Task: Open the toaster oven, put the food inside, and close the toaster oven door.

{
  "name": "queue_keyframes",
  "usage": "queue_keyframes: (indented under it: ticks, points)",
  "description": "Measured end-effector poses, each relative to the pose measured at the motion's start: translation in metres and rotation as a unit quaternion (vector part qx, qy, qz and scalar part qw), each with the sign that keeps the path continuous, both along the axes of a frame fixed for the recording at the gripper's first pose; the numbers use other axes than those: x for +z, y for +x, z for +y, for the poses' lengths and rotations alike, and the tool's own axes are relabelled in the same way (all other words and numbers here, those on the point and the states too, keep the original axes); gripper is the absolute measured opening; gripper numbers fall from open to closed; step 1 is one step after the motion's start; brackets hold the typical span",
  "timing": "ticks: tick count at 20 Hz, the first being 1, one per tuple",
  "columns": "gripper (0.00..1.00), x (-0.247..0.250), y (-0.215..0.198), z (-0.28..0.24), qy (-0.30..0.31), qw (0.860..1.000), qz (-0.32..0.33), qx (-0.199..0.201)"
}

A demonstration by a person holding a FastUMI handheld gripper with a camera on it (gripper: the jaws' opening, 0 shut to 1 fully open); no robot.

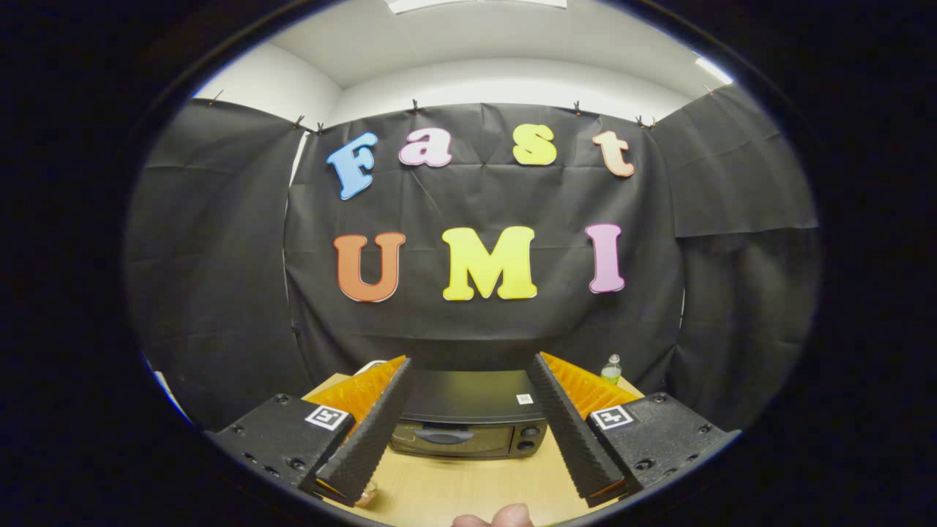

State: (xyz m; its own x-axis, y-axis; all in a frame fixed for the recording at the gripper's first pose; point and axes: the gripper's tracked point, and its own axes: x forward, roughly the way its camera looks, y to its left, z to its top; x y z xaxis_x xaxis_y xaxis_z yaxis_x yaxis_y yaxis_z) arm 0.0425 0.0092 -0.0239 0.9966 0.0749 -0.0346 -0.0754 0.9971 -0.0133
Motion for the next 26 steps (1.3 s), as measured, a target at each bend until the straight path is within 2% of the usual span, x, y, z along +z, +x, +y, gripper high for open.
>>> queue_keyframes:
  ticks: [8, 15, 18, 26]
  points:
    - [1.0, -0.063, 0.054, 0.007, -0.003, 0.998, 0.061, 0.009]
    - [1.0, -0.177, 0.128, 0.014, 0.004, 0.986, 0.164, -0.003]
    - [1.0, -0.21, 0.147, 0.021, 0.003, 0.981, 0.196, -0.005]
    - [1.0, -0.244, 0.171, 0.041, -0.009, 0.973, 0.229, -0.01]
